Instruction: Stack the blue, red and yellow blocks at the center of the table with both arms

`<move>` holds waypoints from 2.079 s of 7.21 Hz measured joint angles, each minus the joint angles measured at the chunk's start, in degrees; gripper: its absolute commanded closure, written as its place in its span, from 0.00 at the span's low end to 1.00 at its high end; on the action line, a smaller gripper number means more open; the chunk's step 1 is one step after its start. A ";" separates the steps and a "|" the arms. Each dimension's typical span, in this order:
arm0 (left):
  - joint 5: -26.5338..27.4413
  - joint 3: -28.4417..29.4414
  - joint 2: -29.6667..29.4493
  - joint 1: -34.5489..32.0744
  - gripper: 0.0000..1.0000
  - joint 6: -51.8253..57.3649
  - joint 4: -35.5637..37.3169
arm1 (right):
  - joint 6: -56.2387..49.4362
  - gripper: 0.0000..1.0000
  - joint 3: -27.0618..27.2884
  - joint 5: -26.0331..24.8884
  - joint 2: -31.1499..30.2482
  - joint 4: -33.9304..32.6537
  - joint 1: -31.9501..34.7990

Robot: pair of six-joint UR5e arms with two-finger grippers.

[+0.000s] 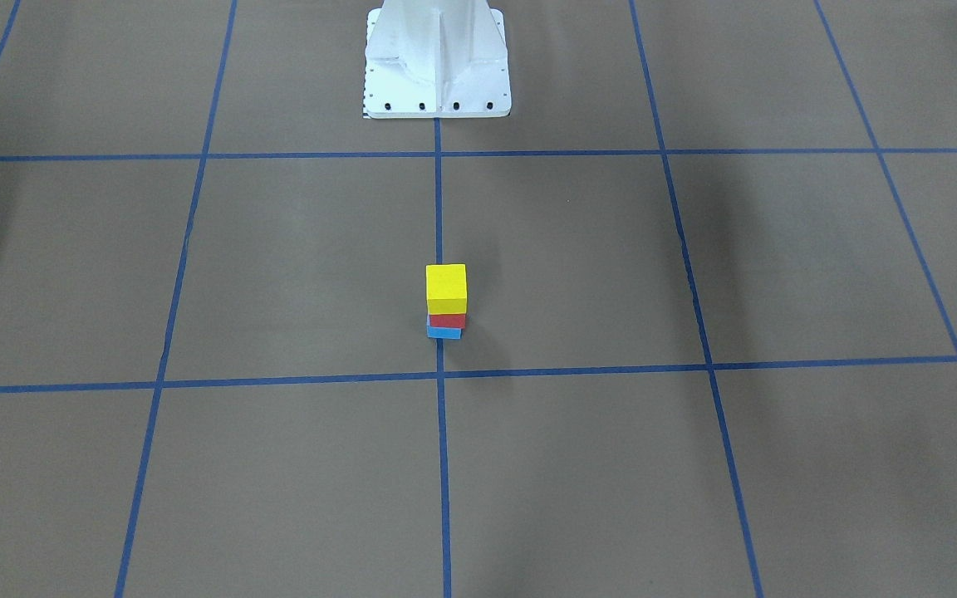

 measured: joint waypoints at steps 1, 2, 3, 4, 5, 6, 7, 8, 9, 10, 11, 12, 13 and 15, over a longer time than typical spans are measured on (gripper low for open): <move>0.02 0.03 0.13 0.01 0.00 -0.09 -0.04 | -0.26 0.01 0.11 -0.05 -0.38 -0.06 0.71; -0.02 0.17 0.28 0.01 0.00 -0.04 -0.18 | -0.82 0.01 0.15 -0.08 -0.82 -0.16 1.50; -0.06 0.37 0.43 0.01 0.00 0.04 -0.33 | -1.20 0.01 0.18 -0.08 -1.16 -0.29 2.21; 0.03 0.54 0.58 0.01 0.00 0.08 -0.32 | -1.45 0.01 0.19 -0.08 -1.46 -0.39 2.79; 0.72 0.61 0.79 0.01 0.00 0.06 -0.19 | -1.64 0.01 0.19 -0.08 -1.83 -0.47 3.17; 1.66 0.62 0.93 0.03 0.00 0.01 -0.12 | -1.71 0.01 0.19 -0.07 -2.31 -0.50 3.28; 2.19 0.62 0.95 0.06 0.00 -0.01 -0.10 | -1.74 0.01 0.19 -0.03 -2.74 -0.51 3.31; 2.41 0.61 0.95 0.08 0.00 -0.04 -0.09 | -1.75 0.01 0.19 -0.01 -2.95 -0.51 3.33; 2.48 0.57 0.94 0.09 0.00 -0.08 -0.07 | -1.75 0.01 0.19 0.00 -3.01 -0.52 3.33; 2.51 0.56 0.95 0.09 0.00 -0.10 -0.03 | -1.75 0.01 0.19 0.00 -3.03 -0.52 3.34; 2.52 0.58 0.98 0.09 0.00 -0.11 -0.01 | -1.75 0.01 0.22 0.00 -3.05 -0.54 3.34; 2.52 0.64 1.01 0.10 0.00 -0.11 0.00 | -1.75 0.01 0.25 0.00 -3.07 -0.55 3.34; 2.52 0.67 1.00 0.09 0.00 -0.11 0.00 | -1.75 0.01 0.29 0.00 -3.08 -0.54 3.34; 2.52 0.70 0.98 0.10 0.00 -0.11 0.00 | -1.75 0.01 0.38 0.00 -3.08 -0.52 3.34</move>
